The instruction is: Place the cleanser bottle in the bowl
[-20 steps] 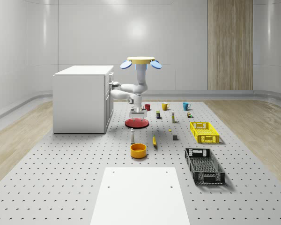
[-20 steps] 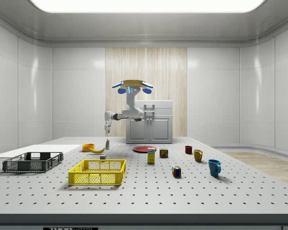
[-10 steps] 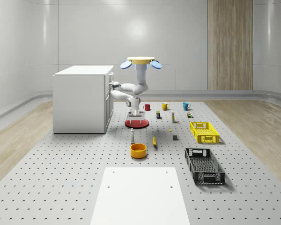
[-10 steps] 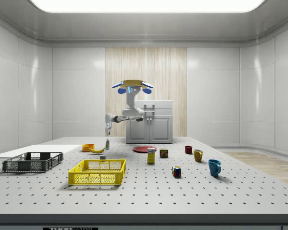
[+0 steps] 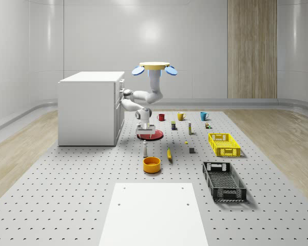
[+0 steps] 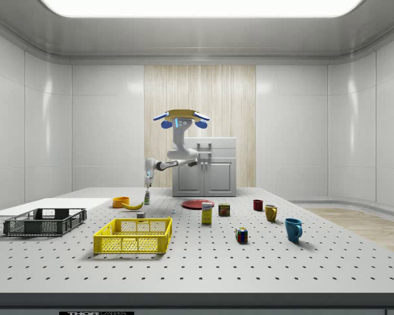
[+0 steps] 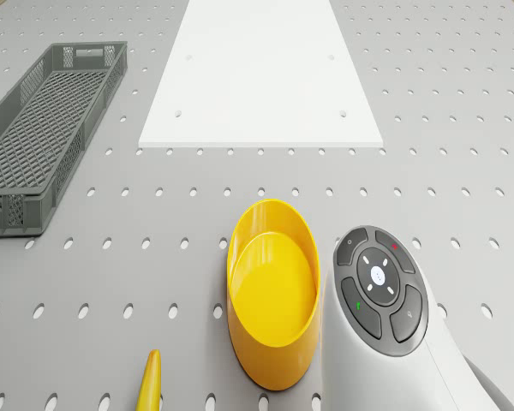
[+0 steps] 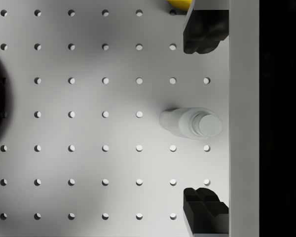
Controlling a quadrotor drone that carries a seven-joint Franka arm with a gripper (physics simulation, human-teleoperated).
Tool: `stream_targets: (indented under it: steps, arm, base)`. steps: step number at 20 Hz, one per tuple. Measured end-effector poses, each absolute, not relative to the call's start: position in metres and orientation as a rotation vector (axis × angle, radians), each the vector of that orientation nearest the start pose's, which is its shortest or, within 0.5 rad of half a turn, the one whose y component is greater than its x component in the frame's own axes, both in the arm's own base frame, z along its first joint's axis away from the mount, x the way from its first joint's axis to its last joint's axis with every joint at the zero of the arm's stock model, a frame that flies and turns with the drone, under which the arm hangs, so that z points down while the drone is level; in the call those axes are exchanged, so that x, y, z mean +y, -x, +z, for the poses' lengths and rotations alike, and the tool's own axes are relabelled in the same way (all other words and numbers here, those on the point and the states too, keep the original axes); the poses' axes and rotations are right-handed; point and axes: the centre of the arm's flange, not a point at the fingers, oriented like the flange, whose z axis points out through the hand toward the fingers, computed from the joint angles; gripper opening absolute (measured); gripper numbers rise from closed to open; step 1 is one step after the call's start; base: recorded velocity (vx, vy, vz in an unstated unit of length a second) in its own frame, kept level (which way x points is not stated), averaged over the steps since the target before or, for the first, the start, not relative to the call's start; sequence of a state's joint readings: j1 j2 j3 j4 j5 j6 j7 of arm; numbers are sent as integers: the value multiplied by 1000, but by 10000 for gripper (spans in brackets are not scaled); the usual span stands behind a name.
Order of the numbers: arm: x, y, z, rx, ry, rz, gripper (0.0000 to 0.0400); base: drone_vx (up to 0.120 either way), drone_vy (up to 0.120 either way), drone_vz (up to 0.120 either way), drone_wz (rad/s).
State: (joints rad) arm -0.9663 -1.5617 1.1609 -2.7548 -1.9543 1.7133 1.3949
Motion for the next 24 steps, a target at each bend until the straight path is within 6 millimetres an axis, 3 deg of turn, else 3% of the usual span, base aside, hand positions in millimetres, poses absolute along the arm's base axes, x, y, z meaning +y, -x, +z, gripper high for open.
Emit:
stream_targets:
  steps: [10, 24]
  arm:
    - [110, -321, 580, -2, -1, 786, 400]
    - [101, -326, 596, -2, -1, 786, 400]
  base:
    - [0, 0, 0, 0]
    - [0, 0, 0, 0]
